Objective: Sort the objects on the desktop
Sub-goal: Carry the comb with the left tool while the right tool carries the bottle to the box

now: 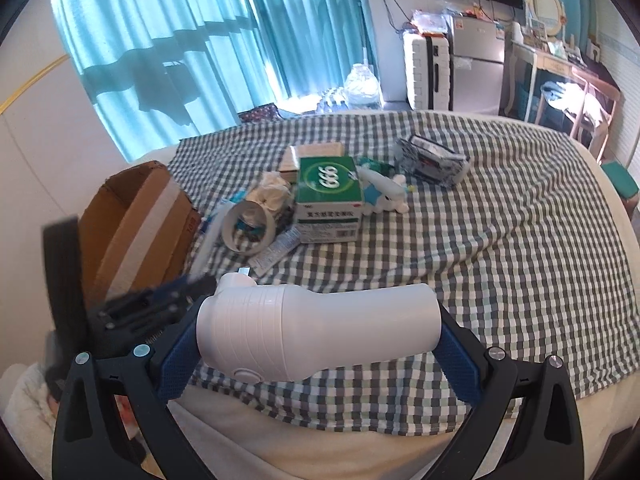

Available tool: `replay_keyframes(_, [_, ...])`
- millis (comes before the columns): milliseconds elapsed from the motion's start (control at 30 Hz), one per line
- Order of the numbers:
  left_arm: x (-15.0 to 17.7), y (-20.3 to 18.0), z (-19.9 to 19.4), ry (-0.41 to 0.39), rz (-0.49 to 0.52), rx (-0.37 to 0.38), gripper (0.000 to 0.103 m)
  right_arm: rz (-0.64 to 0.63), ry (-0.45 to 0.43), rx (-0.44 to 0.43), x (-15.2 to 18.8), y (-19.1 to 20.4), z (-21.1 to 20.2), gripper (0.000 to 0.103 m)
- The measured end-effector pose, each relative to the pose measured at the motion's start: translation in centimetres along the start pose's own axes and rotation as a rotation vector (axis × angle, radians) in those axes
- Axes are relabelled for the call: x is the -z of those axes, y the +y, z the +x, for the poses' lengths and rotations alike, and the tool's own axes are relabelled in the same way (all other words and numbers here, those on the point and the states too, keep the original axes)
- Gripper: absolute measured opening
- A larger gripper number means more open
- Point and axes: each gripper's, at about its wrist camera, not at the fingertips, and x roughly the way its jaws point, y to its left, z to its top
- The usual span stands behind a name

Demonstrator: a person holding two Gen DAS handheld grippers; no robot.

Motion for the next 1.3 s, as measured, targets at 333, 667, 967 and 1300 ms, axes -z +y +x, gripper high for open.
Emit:
replay_keyframes(333, [-4.9,7.8,-11.3,-0.239,-0.109,-0.143,0.026,-0.121,-0.069,-0.259,-4.6,11.3,-1.5,0.101])
replay_keyframes(667, [-2.0,19.1,-11.5,-0.157,-0.238,-0.273,0.028,-0.189,0.023,-0.457,-6.2,22.3,4.0,0.101])
replay_keyframes(967, [0.6,23.3,-10.5,-0.116,-0.369,-0.312,0.084,-0.117,0.158,-0.491,-6.7,25.1,9.8,0.102])
replay_keyframes(1300, [0.7,21.9,-11.0,-0.099,-0.352,-0.363,0.086,-0.122,0.104,-0.454,-7.8,25.2,9.2,0.103])
